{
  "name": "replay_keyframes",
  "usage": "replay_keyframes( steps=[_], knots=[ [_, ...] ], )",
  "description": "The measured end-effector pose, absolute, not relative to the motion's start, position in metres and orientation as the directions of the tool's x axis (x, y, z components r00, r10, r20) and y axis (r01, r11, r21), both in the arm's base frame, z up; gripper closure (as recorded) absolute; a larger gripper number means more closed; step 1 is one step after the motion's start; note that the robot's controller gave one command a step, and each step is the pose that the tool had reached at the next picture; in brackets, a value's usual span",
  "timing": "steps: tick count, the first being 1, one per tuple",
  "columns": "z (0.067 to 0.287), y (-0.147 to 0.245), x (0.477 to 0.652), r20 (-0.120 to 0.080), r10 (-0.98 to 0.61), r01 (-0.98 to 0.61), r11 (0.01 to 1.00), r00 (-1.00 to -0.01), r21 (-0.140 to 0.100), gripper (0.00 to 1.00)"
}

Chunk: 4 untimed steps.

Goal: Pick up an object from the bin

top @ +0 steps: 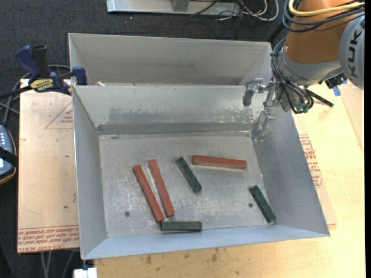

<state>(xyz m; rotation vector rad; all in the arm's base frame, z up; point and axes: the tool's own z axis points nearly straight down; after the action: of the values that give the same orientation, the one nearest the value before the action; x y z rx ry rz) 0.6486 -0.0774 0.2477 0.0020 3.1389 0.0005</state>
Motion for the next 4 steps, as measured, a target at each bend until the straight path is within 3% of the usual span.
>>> replay_keyframes(
  steps=[1,2,3,4],
  knots=[
    [0.182,-0.060,0.643,-0.007,-0.035,-0.035,0.999,-0.999,0.000,0.00],
    [0.159,-0.020,0.631,0.001,-0.082,-0.082,0.997,-0.997,0.002,0.00],
    [0.123,-0.060,0.635,-0.005,0.072,0.072,0.997,-0.997,0.002,0.00],
    [0.079,-0.065,0.639,-0.004,-0.047,-0.047,0.999,-0.999,0.000,0.00]
  ],
)
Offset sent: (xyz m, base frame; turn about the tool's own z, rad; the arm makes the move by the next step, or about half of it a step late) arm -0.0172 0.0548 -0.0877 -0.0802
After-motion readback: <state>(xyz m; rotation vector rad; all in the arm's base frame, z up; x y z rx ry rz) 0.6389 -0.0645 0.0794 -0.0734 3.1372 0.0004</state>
